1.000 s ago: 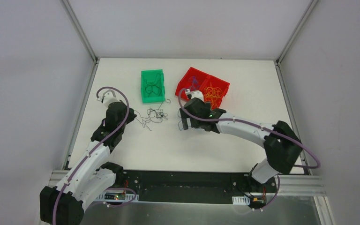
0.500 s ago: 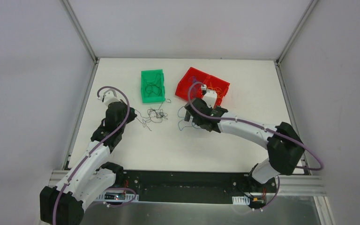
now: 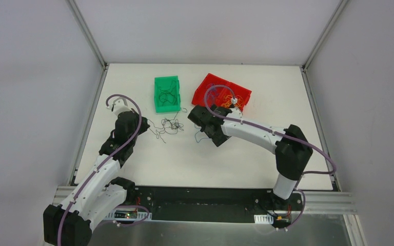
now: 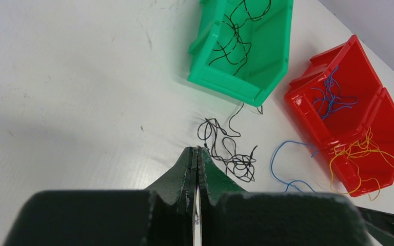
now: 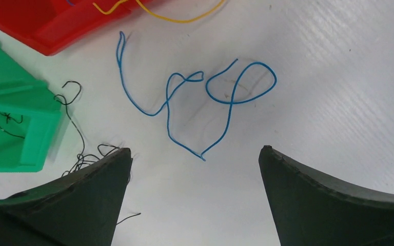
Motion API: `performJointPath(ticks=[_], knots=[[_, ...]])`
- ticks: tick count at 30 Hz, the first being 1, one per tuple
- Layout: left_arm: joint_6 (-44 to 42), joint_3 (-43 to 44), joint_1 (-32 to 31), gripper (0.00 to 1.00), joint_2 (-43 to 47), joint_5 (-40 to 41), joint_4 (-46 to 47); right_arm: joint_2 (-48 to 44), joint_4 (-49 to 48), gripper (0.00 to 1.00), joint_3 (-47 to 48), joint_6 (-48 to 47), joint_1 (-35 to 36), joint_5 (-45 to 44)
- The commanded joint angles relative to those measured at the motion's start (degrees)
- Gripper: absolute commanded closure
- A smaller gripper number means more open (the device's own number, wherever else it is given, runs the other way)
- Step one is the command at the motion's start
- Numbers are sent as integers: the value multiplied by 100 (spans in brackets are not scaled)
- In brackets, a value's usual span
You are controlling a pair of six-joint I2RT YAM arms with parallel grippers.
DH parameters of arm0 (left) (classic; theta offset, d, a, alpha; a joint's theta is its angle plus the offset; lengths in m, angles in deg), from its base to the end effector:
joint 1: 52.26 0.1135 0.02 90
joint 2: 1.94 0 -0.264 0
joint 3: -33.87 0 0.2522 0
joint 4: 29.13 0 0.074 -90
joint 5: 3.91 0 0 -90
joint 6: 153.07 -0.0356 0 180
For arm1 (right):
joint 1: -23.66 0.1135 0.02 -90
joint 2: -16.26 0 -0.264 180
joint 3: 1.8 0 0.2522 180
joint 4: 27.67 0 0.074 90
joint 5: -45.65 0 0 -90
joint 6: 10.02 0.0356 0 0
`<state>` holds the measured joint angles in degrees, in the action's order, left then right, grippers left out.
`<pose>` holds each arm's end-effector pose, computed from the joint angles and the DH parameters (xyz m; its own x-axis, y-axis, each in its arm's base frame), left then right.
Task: Untangle the cables
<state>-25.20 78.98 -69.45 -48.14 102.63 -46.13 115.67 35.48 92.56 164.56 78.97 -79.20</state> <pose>0.1866 -0.0471 0.2657 -0.2494 -0.5388 -0.8047 -0.1625 0.8424 -0.5137 0.2175 0.2784 0.2559 -0.6014 0.5666 -0.5633 0.4737 0.8206 0.3196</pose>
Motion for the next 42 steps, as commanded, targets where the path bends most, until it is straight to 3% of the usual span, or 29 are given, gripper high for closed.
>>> performJointPath(ticks=[1, 7, 14, 28, 29, 31, 34, 36, 42], knots=[[-92, 195, -4, 100, 90, -119, 202, 416, 541, 1, 377, 1208, 44, 153], [-78, 193, -4, 100, 130, -121, 202, 1069, 624, 1, 726, 1548, 34, 239], [-78, 190, -4, 100, 126, -109, 205, 1417, -574, 1, 366, 1592, -334, 456], [-102, 195, -4, 100, 97, -67, 208, 2431, -463, 6, 1538, 1173, -1048, 396], [-102, 202, -4, 100, 94, -61, 202, 2509, -394, 12, 1669, 1134, -1067, 404], [-106, 204, -4, 100, 90, -55, 208, 2652, -349, 47, 1896, 906, -1095, 394], [-104, 198, -4, 100, 125, -45, 209, 2737, -262, 91, 1962, 853, -1116, 450], [-106, 189, -4, 100, 142, -45, 205, 2702, -350, 100, 1857, 815, -1116, 396], [-104, 196, -4, 100, 139, -63, 203, 2131, -865, 100, 1319, 439, -1097, 220]])
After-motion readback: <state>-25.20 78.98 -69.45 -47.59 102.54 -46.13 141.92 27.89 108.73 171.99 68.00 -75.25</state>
